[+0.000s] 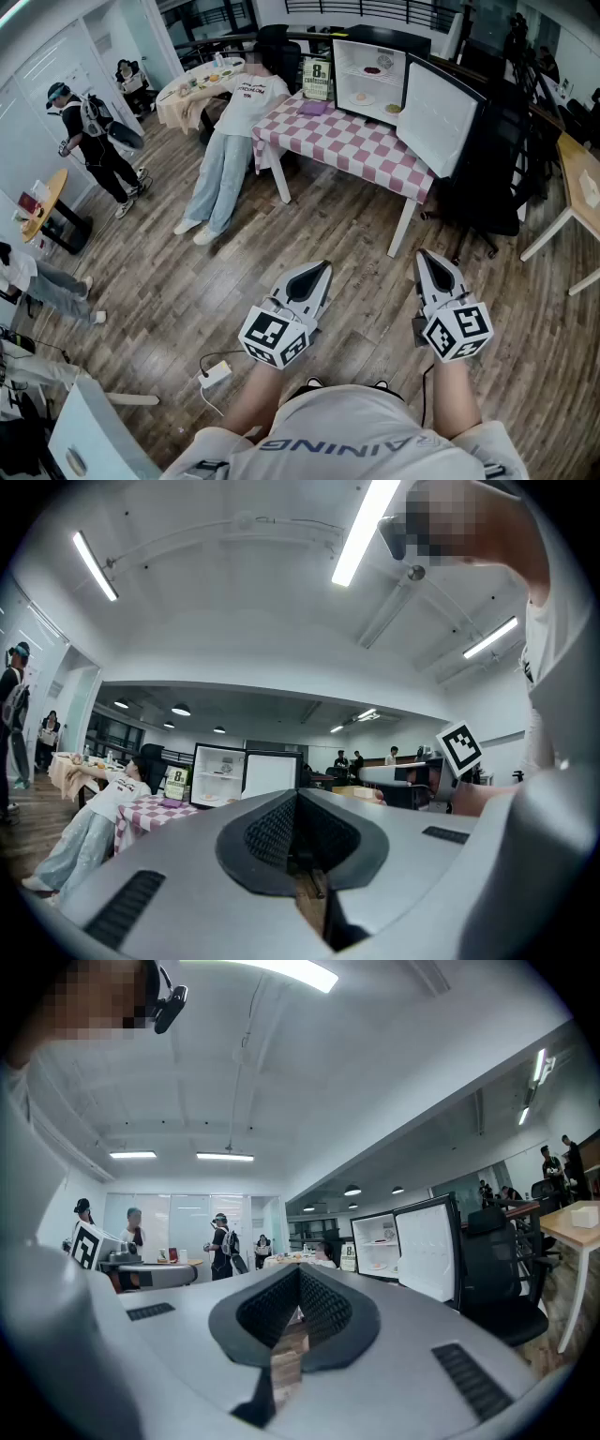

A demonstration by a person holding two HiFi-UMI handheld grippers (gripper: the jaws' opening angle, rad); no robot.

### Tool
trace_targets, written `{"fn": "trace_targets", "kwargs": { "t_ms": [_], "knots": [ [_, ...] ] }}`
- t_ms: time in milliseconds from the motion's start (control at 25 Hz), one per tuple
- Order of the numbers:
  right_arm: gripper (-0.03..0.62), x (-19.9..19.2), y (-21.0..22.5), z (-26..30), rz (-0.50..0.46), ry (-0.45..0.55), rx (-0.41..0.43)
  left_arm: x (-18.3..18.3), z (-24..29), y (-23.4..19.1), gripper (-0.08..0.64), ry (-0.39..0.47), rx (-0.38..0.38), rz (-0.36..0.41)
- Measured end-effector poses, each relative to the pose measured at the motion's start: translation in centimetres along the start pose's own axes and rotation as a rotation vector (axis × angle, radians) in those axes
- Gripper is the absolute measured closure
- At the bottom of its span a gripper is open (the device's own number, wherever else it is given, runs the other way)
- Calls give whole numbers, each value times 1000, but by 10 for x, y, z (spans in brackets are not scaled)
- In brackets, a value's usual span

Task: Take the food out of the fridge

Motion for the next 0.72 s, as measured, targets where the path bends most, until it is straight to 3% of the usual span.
{"fn": "trace_targets", "kwargs": {
  "t_ms": [720],
  "knots": [
    [574,7,-8,8,30,33,36,1,-7,-6,551,10,15,1]
  ]
}}
Point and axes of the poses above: the fingertips, and each gripper's own axes: z forward along the fingers, y to its right, x out of its top, the point moved 7 cm from there along -z, backward along the fingers, and after that the axes turned 12 degrees about -y, right-handed, at the moved point
